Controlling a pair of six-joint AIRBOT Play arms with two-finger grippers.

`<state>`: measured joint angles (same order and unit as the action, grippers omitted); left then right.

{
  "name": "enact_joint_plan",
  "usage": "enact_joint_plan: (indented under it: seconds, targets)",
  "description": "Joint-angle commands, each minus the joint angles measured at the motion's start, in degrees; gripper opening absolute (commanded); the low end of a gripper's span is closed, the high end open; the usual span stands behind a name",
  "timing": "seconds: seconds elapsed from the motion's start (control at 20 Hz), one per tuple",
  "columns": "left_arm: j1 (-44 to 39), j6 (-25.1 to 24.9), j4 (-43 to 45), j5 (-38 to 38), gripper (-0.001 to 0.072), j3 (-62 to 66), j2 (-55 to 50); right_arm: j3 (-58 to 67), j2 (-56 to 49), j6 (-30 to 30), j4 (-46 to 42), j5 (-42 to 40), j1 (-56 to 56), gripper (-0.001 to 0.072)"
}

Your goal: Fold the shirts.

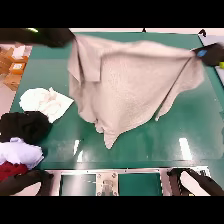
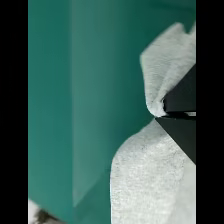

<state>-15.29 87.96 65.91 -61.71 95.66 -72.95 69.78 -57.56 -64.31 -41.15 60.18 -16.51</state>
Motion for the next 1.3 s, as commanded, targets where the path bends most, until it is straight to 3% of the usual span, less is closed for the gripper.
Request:
enact_joint_plan:
  seconds: [0.0,0.15,0.3,0.35,0.4,0.45,0.6,0.8,0.85,0.95,1.25]
  targets:
    - [0.0,-3.0,-1.2,6.4,0.0019,-0.1,-18.9,-2.8,-16.2,1.8,0.2,-7.9,3.6,0.0014]
    - [0.3,-3.2,-4.5,8.9,0.0020,5.3,-31.8,-0.3,-30.5,0.2,0.7,-11.1,5.0,0.0014]
    - [2.4,-4.0,-6.9,7.9,0.0024,8.4,-35.5,2.1,-36.0,-0.2,0.6,-11.1,4.9,0.0023]
    - [3.8,-4.0,-8.5,6.1,0.0267,9.1,-35.5,2.5,-36.0,-0.2,0.6,-10.8,4.5,0.0111]
    - [5.6,-4.0,-10.7,2.1,0.0596,10.4,-35.4,3.5,-35.8,-0.2,0.5,-9.4,3.7,0.0212]
    - [7.5,-4.0,-12.3,-3.5,0.0622,12.1,-35.4,4.8,-35.3,-0.2,0.2,-6.2,2.4,0.0275]
    - [13.6,-4.0,-12.8,-22.6,0.0620,17.2,-35.3,5.6,-32.0,-2.6,-0.8,4.0,-3.7,0.0294]
    - [16.7,-3.9,-12.1,-36.0,0.0619,11.3,-32.7,-5.6,-23.6,-4.3,-6.2,9.5,-10.7,0.0293]
    - [16.5,-4.0,-11.9,-36.4,0.0619,7.6,-31.2,-10.5,-20.9,-4.2,-7.3,9.3,-12.0,0.0304]
    - [16.5,-5.6,-11.9,-34.3,0.0619,-2.3,-27.0,-18.9,-17.2,-4.2,-7.7,7.2,-13.8,0.0476]
    - [16.7,-9.6,-9.8,-16.7,0.0619,-36.3,-12.9,-31.1,-18.1,-4.0,-7.3,-4.2,-10.3,0.0470]
